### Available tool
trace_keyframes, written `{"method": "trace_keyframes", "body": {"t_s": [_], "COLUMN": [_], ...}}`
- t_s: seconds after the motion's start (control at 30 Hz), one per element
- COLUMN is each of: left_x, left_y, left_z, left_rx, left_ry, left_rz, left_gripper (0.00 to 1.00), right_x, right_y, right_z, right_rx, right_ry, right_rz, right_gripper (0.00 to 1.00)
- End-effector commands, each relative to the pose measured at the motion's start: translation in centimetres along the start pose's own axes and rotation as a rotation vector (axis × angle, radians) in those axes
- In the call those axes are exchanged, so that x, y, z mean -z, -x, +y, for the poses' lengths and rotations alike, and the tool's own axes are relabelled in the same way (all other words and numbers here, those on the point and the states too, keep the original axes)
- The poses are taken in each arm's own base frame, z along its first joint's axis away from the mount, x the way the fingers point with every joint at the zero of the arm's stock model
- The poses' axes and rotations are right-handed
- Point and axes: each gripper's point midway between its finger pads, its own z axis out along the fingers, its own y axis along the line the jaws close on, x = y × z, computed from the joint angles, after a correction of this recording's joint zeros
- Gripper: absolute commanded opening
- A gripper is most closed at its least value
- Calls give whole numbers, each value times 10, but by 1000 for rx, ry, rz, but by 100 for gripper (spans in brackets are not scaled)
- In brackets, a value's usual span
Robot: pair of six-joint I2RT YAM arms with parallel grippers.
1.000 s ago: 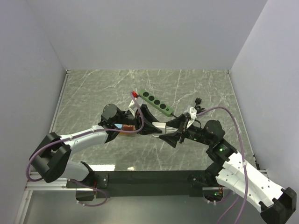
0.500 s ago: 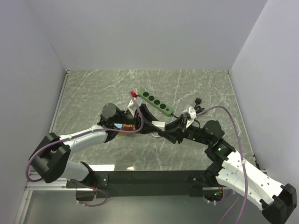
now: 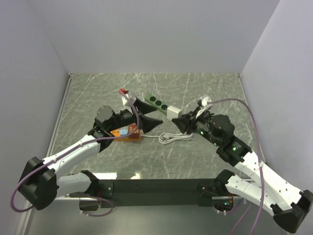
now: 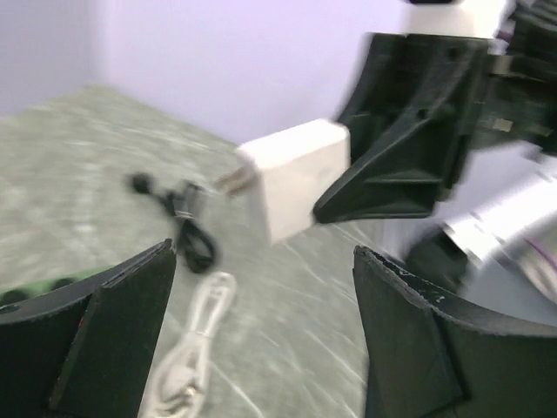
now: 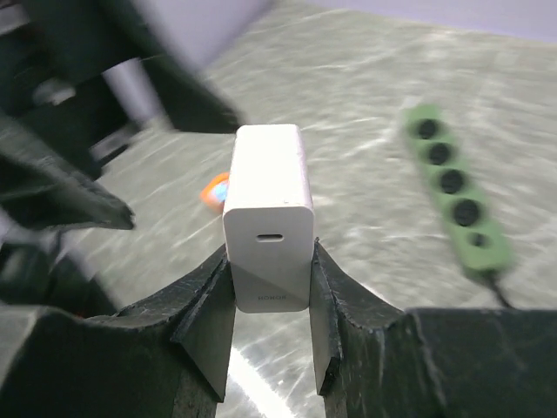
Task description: Insert the plug
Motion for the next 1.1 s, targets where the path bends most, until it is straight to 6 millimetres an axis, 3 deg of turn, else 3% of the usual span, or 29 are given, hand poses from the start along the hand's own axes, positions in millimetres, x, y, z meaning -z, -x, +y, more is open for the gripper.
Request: {"method": "trace_keyframes", "body": {"t_s": [0.0,0.17,0.2,0.27,0.37,0.6,0.8,1.07], "left_x": [13,17,17,23,25,15,5,11], "left_y": [11,19,21,26,28,-5,-36,-73], "left_z": [50,90,103,127,158,241,278,306], "left_rx": [-14,14,24,15,16,31,48,65], "left_ry": [283,455,510,621,701,803,834,902], "left_rz": [-48,-94,-97,-121,-132,-25,37,110], "left_gripper": [88,88,88,88,89,89,89,89], "right_x": [-5,-37,-47,-58,-76,-106,-122,-124], "right_y": [28,16,1,9,-6,-49,-77,-89], "right_z": [-44,-75,-83,-87,-101,-127,-156,-174], "right_rx": [-49,-129,-131,-130,-135,-182,-238,-326], "right_ry": [-285,-485,-518,-550,-602,-698,-793,-908], "right_rz": [-22,116,175,184,272,465,581,656], "right_gripper": [0,0,0,0,0,0,0,0]}}
